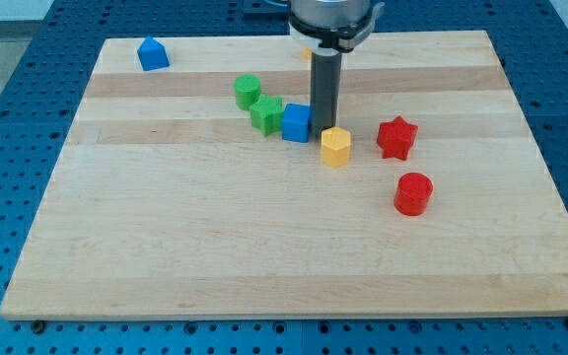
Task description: Slide the blue cube toward bottom left
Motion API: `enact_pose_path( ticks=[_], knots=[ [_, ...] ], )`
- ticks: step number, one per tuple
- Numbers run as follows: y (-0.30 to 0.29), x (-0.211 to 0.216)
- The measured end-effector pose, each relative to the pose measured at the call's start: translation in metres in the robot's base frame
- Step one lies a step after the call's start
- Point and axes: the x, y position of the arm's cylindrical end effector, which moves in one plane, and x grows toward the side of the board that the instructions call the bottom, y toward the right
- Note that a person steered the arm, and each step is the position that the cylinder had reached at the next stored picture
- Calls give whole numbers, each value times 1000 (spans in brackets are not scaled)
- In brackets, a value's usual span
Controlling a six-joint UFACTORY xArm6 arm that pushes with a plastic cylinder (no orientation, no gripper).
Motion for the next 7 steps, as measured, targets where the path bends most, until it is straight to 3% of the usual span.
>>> enact_pose_path(
  ticks=[2, 3, 4, 5, 7],
  knots=[
    [25, -41],
    [19, -42],
    [-11, -25],
    [-23, 21],
    [-79, 37]
  ],
)
